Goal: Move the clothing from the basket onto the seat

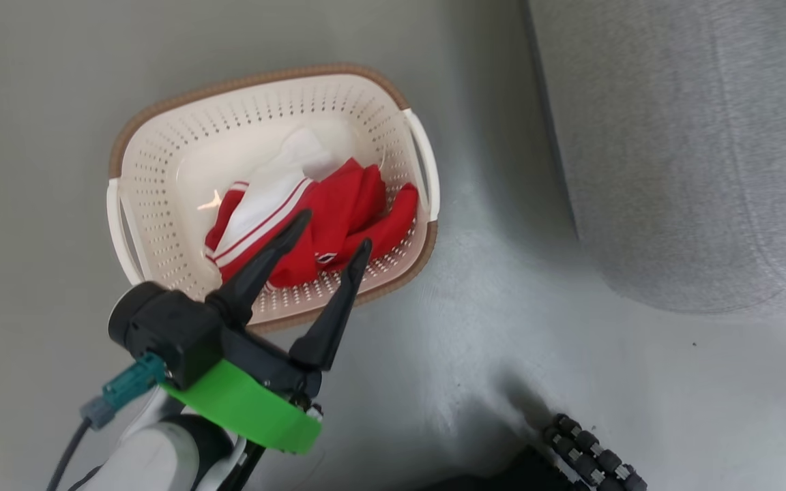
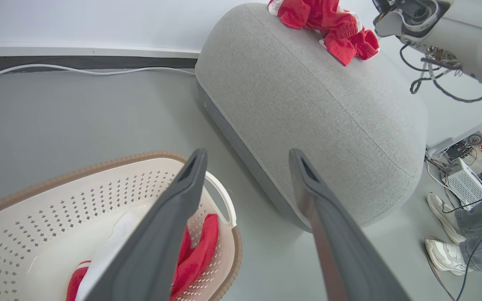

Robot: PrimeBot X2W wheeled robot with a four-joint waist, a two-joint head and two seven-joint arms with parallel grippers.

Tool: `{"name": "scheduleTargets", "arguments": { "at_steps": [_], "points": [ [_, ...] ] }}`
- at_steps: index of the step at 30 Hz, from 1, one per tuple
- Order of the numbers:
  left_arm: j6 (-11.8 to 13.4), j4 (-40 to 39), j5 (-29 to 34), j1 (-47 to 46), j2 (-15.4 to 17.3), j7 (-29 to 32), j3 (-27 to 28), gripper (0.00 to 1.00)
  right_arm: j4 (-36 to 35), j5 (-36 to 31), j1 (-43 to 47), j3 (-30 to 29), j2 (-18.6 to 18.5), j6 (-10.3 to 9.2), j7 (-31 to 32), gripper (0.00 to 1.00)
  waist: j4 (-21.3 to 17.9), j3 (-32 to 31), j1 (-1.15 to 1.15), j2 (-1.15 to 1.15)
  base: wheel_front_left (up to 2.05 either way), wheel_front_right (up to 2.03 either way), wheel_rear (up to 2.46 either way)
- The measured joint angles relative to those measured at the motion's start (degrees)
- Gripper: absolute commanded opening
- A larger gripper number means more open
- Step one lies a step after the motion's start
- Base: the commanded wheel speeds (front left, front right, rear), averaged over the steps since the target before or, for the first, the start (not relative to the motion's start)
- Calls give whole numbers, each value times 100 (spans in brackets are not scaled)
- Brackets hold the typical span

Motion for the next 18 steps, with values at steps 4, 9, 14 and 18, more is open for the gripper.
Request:
{"name": "scheduleTargets", "arguments": {
  "at_steps": [4,9,14,18],
  "points": [
    [-10,186,-197,-108,-162,-151,100,100,-107,-175,326,76,-77,109,-27,100,-86,-302,0,0,0,0,0],
    [-51,479,-255,-108,-175,-314,289,100,-450,-220,750,108,-65,304,-44,100,-141,-701,0,0,0,0,0],
    [16,783,-460,-76,-208,-544,622,100,-995,-257,1311,11,82,424,-44,100,-122,-1106,0,0,0,0,0],
    [96,1024,-586,36,-268,-781,927,100,-1298,-291,1847,-64,288,448,-44,100,-47,-1424,0,0,0,0,0]
  ]
}}
